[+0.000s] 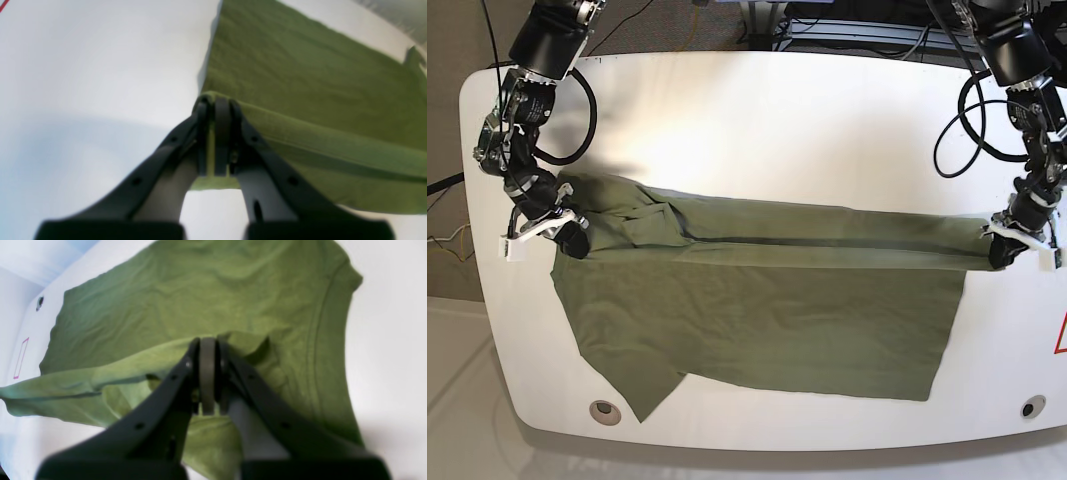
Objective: Fold the T-shirt properly
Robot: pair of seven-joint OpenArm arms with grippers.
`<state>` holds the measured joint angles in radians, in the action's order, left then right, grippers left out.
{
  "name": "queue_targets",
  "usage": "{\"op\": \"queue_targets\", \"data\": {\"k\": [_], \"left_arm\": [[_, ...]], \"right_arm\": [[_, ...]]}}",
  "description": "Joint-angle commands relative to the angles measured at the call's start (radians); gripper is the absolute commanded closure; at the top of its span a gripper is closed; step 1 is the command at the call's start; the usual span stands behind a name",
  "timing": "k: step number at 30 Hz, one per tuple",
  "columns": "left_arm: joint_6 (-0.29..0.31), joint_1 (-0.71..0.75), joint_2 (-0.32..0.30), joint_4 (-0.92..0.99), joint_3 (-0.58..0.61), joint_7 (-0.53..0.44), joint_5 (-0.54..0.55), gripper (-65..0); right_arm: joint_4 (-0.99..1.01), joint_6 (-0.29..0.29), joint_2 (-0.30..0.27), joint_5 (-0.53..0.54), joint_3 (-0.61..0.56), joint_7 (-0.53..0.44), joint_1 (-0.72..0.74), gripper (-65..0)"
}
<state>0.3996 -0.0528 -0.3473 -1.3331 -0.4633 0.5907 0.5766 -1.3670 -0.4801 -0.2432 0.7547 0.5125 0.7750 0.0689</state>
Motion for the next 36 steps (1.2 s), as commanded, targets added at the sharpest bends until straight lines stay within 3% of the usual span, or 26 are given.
{"op": "queue_targets", "data": {"k": [1, 4, 16, 20, 36], "left_arm": [[0.001, -0.045, -0.02, 0.004, 0.019, -0.038, -0.014, 0.0], [0.001, -0.059, -0.02, 0.017, 0.029, -0.042, -0.021, 0.0], [0.002, -0.103, -0.023, 0.044, 0.036, -0.044, -0.04, -15.3], [0.003, -0.098, -0.021, 0.033, 0.042, -0.009, -0.044, -20.2], [0.01, -0.071, -0.022, 0.02, 0.033, 0.02, -0.042, -28.0]], "right_arm": [[0.002, -0.009, -0.021, 0.008, 0.0, -0.039, 0.018, 0.0], [0.019, -0.01, -0.021, 0.007, -0.007, -0.046, 0.022, -0.2], [0.081, -0.057, -0.03, 0.007, -0.012, -0.076, 0.038, -5.8], [0.113, -0.074, -0.029, -0.003, -0.023, -0.072, 0.071, -11.8], [0.106, -0.082, -0.043, 0.0, 0.006, -0.011, 0.074, -28.8]]}}
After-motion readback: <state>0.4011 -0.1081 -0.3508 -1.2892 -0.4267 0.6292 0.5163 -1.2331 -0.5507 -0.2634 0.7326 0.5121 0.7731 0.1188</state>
